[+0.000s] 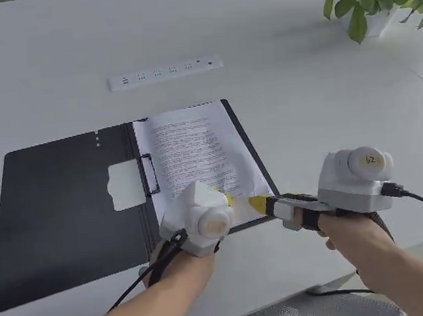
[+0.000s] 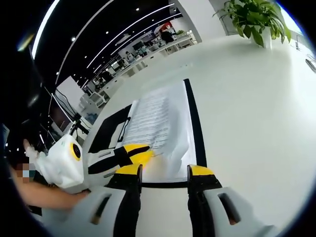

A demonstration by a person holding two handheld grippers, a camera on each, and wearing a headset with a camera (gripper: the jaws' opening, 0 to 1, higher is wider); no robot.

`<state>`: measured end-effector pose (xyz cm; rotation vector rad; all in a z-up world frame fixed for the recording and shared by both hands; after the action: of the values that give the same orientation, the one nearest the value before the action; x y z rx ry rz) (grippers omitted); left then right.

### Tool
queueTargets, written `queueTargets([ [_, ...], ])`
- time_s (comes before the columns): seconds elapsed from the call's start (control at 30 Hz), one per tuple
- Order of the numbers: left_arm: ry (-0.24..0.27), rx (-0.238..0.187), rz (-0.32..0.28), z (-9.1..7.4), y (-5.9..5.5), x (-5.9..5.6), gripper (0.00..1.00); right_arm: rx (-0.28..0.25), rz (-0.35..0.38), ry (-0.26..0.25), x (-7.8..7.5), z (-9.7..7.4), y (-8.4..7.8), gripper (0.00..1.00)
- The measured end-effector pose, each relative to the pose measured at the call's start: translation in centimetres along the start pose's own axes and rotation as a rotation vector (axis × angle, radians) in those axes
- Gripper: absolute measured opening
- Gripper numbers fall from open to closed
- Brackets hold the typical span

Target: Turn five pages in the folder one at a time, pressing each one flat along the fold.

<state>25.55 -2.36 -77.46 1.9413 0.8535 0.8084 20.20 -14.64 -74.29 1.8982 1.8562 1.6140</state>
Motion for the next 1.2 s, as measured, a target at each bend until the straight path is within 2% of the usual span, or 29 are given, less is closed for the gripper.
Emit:
queueTargets([
  [0.3, 0.0, 0.001, -0.002, 0.0, 0.0, 0.0, 0.06, -0.001, 0.025, -0.021, -0.6, 0.6, 0.0, 0.23],
  [0.57, 0.001, 0.002, -0.005, 0.0, 0.0, 0.0, 0.06, -0.006, 0.021, -0.047, -1.0, 0.5, 0.0, 0.05],
  [0.8, 0.001, 0.006, -0.012, 0.0, 0.1, 0.0, 0.06, -0.012, 0.027, -0.053, -1.0, 0.4, -0.1, 0.0],
  [1.03, 0.012, 0.012, -0.031, 0.0, 0.1, 0.0, 0.06, -0.023, 0.041, -0.044, -0.7, 0.2, 0.1, 0.0],
  [1.13, 0.011, 0.021, -0.072, 0.0, 0.2, 0.2, 0.06, -0.032, 0.048, -0.032, -0.5, 0.2, 0.3, 0.0],
  [1.2, 0.008, 0.018, -0.074, -0.1, 0.1, 0.2, 0.06, -0.043, 0.055, -0.025, -0.3, 0.0, 0.4, 0.0],
])
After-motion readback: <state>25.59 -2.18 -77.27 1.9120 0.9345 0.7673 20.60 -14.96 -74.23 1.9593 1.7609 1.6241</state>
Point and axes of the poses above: the centre of the closed fingertips' face, and the gripper's own axes: z roughly forward along the fingers, x roughly to its left, y roughly out of its top, the point moved 7 cm from there along -z, roughly backward along the fingers, and after that the axes turned 14 degrees about y, right-handed, at the moved point
